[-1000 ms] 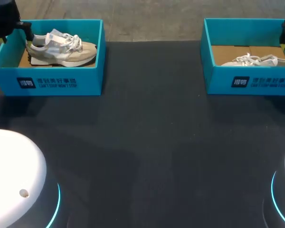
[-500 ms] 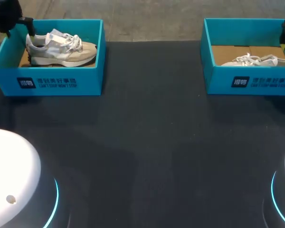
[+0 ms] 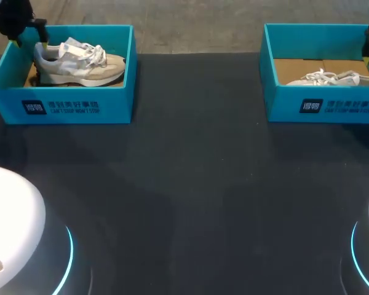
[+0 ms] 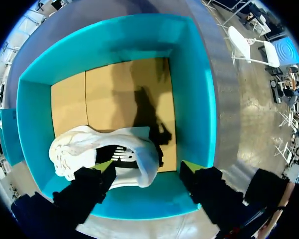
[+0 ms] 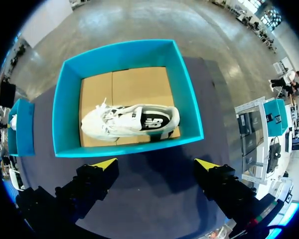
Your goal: Take the shoe out of the shoebox, open the shoe tongue, remove and reinsert the insole, then place the shoe into the shoebox
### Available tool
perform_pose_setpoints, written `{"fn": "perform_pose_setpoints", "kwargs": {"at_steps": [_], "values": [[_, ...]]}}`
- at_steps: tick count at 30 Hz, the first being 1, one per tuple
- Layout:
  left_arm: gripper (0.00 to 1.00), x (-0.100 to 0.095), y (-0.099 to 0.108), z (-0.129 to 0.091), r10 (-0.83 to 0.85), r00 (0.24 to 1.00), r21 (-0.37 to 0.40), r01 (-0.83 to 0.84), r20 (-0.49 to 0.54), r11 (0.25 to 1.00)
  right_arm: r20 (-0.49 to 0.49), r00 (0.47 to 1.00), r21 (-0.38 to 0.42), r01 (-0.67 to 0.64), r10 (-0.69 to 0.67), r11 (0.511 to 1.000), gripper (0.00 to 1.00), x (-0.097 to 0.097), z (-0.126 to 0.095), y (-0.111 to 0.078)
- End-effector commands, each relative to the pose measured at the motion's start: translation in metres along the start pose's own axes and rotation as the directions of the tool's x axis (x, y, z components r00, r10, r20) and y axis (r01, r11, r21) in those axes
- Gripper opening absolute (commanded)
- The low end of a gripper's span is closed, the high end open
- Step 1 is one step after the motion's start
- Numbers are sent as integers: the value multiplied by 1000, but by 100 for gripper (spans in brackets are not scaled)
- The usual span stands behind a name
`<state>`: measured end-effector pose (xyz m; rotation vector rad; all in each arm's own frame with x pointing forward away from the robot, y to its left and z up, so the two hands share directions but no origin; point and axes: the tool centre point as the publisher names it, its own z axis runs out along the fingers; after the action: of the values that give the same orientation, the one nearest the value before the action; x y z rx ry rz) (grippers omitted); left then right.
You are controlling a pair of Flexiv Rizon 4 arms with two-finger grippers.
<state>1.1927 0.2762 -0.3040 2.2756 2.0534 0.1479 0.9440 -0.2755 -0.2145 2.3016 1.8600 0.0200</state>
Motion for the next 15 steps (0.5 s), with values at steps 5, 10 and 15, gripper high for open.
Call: {"fn": "perform_pose_setpoints", "kwargs": {"at_steps": [5,10,15], "values": [[64,8,21,16,19,1000,61,-19,6,998,0,1000,-2,0,0,1000,100,0,0,-1],[72,7,21,27,29,1000,72,-29,9,997,0,1000,-2,0,0,1000,100,0,0,-1],[66,3,17,38,39,999,81,-40,16,996,0,1000,-2,0,0,1000,100,0,0,-1]]}}
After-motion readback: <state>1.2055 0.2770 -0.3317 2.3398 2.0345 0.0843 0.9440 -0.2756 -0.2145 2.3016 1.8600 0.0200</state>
